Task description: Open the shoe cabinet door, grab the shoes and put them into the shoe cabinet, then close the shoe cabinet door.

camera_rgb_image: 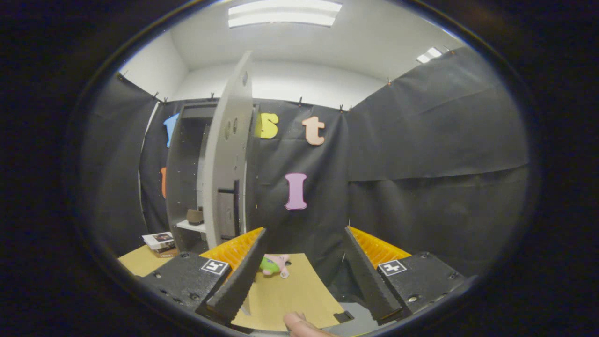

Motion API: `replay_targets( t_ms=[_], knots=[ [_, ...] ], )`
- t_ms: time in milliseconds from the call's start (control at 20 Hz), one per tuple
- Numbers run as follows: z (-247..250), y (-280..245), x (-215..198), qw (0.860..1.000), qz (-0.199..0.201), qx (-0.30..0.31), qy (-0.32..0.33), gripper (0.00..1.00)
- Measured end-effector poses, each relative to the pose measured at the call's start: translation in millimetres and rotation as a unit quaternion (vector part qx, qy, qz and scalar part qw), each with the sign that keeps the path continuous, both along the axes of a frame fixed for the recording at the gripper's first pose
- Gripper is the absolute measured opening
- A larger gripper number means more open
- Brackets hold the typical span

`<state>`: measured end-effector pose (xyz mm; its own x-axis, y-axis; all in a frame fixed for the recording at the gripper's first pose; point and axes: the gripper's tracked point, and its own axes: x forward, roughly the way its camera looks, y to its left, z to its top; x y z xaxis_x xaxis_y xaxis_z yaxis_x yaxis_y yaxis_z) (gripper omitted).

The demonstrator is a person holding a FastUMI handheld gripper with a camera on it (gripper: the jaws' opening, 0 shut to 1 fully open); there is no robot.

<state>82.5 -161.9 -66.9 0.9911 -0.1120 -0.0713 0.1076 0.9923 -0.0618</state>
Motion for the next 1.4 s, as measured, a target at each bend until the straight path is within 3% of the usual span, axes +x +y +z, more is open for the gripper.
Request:
replay_targets(
  t_ms=[150,300,650,1000,1400],
  knots=[
    [-17.9,-15.8,46.3,1.000,0.005,0.018,0.025,1.00],
    [-26.2,-9.6,78.9,0.998,0.045,-0.002,0.033,1.00],
    [-28.4,26.7,82.7,0.993,0.114,0.022,0.035,1.00],
    [-49.7,66.7,81.4,0.988,0.136,-0.011,0.073,1.00],
    [-53.7,76.8,82.8,0.991,0.106,-0.016,0.076,0.92]
  ],
)
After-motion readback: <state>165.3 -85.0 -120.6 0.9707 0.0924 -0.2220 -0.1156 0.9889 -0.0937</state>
